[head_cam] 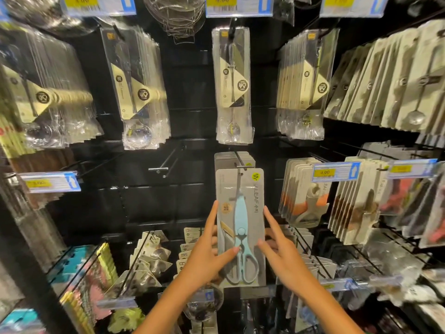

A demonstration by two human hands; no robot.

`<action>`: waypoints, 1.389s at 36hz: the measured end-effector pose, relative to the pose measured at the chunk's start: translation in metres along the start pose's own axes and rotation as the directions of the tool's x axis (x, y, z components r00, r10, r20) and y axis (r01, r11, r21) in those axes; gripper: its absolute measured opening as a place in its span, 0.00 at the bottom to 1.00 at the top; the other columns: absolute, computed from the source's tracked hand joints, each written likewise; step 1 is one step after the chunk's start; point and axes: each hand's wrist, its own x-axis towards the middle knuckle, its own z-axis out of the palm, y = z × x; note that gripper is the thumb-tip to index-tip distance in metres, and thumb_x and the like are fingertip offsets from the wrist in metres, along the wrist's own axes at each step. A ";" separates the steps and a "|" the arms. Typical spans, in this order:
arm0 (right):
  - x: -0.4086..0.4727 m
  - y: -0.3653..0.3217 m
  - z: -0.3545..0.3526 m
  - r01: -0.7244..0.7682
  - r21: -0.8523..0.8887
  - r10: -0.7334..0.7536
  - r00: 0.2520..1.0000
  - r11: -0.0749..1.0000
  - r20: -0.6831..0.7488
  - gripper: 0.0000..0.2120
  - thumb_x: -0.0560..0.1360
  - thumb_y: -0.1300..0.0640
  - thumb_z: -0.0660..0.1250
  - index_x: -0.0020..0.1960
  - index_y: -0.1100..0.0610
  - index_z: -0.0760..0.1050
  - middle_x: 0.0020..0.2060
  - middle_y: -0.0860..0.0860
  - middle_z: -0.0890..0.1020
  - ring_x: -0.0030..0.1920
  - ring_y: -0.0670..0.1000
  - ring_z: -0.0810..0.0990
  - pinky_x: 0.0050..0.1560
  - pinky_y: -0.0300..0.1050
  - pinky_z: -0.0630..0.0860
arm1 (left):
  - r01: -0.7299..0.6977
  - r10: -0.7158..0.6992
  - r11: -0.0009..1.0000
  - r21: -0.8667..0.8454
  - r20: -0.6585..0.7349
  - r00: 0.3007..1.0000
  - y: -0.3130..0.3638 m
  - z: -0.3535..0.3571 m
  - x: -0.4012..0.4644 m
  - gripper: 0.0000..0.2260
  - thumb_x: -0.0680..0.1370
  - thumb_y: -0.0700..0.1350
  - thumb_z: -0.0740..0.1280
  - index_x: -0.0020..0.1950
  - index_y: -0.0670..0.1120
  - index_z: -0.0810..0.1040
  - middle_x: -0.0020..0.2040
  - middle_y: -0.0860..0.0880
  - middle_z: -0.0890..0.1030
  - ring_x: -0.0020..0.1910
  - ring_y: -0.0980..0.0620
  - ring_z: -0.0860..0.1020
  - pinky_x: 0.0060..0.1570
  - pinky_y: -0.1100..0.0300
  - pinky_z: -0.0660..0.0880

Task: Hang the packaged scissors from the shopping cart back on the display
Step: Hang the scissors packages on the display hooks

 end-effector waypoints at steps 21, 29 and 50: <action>0.088 0.026 0.001 0.054 -0.172 -0.025 0.985 0.984 0.169 0.55 0.79 0.53 0.69 0.74 0.37 0.21 0.81 0.51 0.53 0.77 0.53 0.63 0.74 0.53 0.66 | 0.133 -0.139 0.969 0.210 0.010 0.990 -0.018 -0.010 0.075 0.51 0.78 0.43 0.72 0.78 0.63 0.32 0.78 0.52 0.65 0.74 0.53 0.70 0.60 0.71 0.72; 0.089 0.050 0.002 -0.021 -0.235 0.028 0.999 0.972 0.028 0.43 0.79 0.49 0.69 0.83 0.47 0.43 0.78 0.48 0.58 0.76 0.52 0.61 0.72 0.44 0.60 | 0.109 -0.108 0.936 0.336 -0.022 0.994 -0.020 -0.004 0.067 0.37 0.78 0.44 0.72 0.72 0.68 0.51 0.69 0.69 0.64 0.63 0.81 0.64 0.59 0.81 0.63; -0.028 0.025 0.059 0.122 -0.365 0.047 0.906 0.923 0.420 0.24 0.82 0.49 0.63 0.77 0.43 0.63 0.75 0.39 0.65 0.76 0.44 0.62 0.76 0.44 0.64 | 0.056 -0.121 0.584 0.810 0.018 0.993 -0.047 -0.064 -0.109 0.25 0.82 0.52 0.64 0.79 0.56 0.63 0.77 0.60 0.62 0.74 0.66 0.56 0.70 0.74 0.47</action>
